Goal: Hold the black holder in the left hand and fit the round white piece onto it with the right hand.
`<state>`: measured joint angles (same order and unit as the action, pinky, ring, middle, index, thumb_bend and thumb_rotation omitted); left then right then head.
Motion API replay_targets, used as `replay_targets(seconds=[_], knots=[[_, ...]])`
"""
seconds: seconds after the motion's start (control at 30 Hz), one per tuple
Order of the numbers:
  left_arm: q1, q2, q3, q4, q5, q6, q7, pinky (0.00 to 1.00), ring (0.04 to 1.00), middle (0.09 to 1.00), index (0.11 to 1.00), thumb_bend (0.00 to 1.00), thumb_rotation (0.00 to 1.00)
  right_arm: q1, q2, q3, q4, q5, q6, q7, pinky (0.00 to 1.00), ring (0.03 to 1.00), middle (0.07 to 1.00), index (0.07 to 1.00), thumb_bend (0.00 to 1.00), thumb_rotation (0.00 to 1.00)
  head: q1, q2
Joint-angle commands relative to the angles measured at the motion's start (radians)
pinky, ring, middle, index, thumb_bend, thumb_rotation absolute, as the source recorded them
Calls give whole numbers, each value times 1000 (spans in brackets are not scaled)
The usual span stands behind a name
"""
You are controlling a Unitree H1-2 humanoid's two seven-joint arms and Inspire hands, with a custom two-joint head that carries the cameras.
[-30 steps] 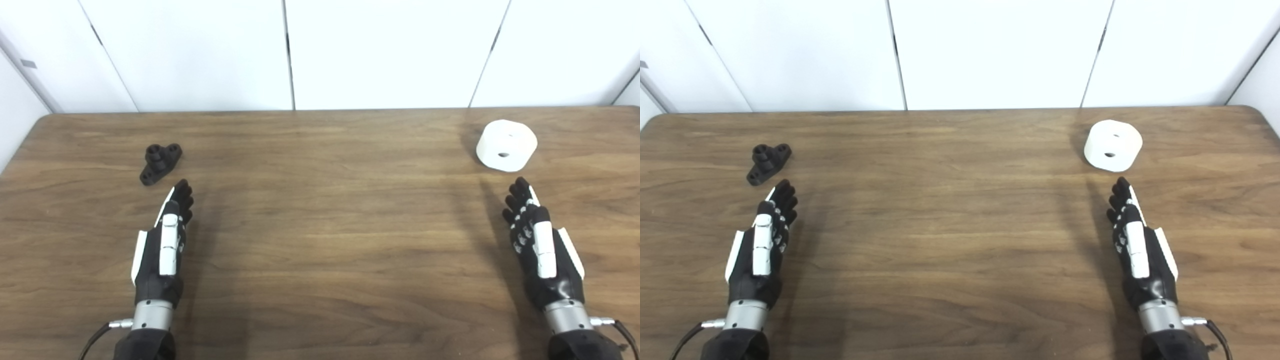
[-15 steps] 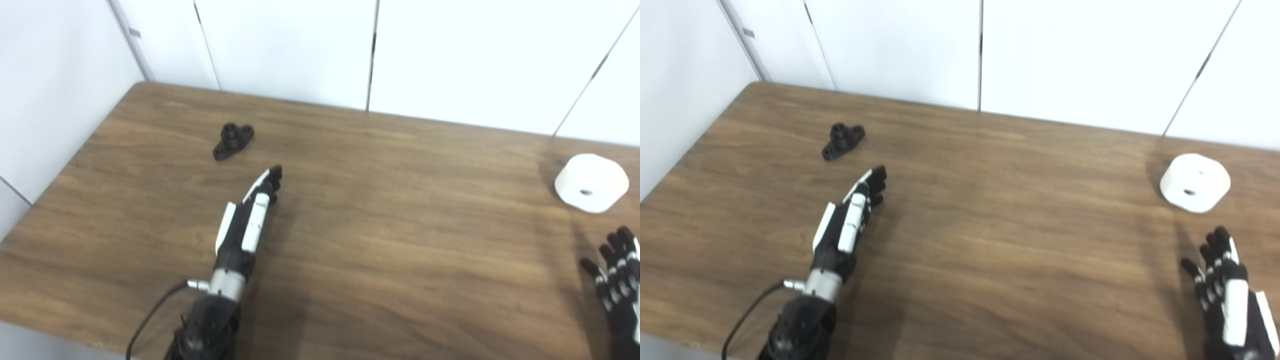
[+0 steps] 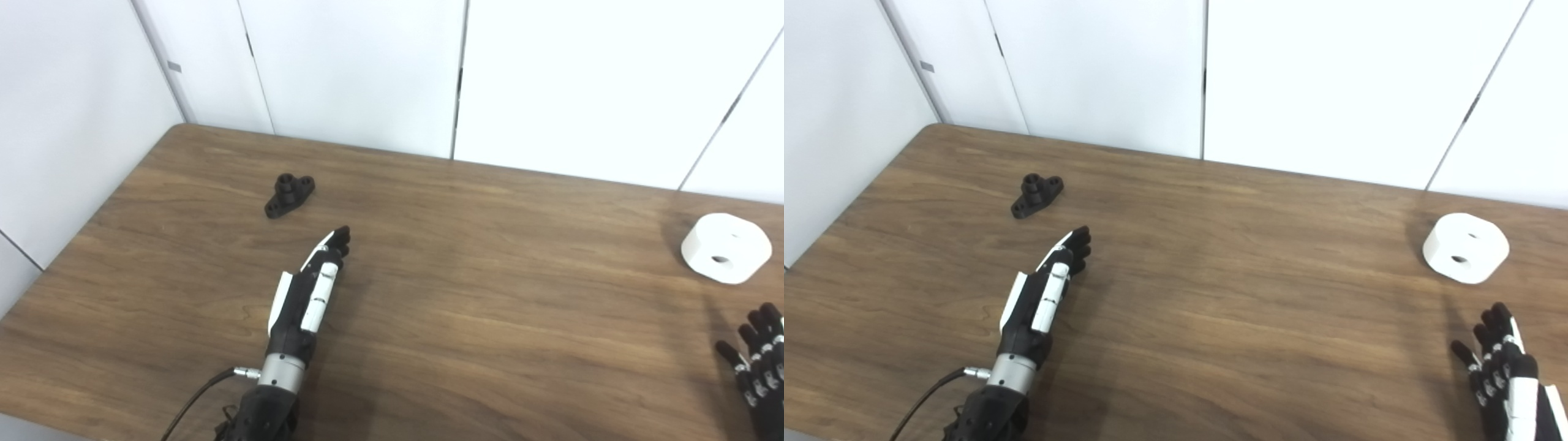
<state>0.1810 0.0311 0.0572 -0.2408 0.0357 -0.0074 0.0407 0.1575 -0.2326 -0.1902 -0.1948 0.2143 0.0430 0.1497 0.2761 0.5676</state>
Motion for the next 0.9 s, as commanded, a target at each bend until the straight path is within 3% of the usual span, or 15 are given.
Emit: replay_targets(seconds=[0.0, 0.23, 0.43, 0.63, 0.73, 0.8, 0.87], knots=[[14, -7, -5, -5, 18, -36, 9, 955, 937, 931, 908, 461, 902, 1, -24, -5, 15, 4, -12, 12, 1000, 1000, 1000, 1000, 700, 1000, -1, -8], [7, 0, -7, 31, 36, -59, 9, 957, 913, 924, 914, 512, 902, -3, -24, -1, 62, -3, -63, 15, 1000, 1000, 1000, 1000, 660, 1000, -10, -42], [15, -1, -11, 29, 46, -55, 3, 970, 930, 936, 923, 471, 931, -6, -28, 0, 86, 0, -84, 19, 1000, 1000, 1000, 1000, 671, 1000, -12, -50], [16, 2, -11, 35, 56, -47, 3, 998, 930, 938, 930, 535, 926, -12, -26, -1, 123, 11, -122, 26, 1000, 1000, 1000, 1000, 636, 1000, -22, -61], [15, 8, -16, 32, 68, -47, 0, 964, 936, 941, 933, 527, 926, -16, -26, 1, 129, 13, -122, 28, 1000, 1000, 1000, 1000, 658, 1000, -23, -62], [18, 10, -16, 25, 72, -39, -3, 980, 947, 947, 940, 528, 907, -14, -27, 5, 123, 5, -116, 26, 1000, 1000, 1000, 1000, 658, 1000, -24, -66], [21, 12, -14, 15, 106, -33, 9, 952, 951, 954, 951, 517, 802, -12, -25, 9, 120, 5, -113, 27, 1000, 1000, 1000, 1000, 662, 1000, -33, -71]])
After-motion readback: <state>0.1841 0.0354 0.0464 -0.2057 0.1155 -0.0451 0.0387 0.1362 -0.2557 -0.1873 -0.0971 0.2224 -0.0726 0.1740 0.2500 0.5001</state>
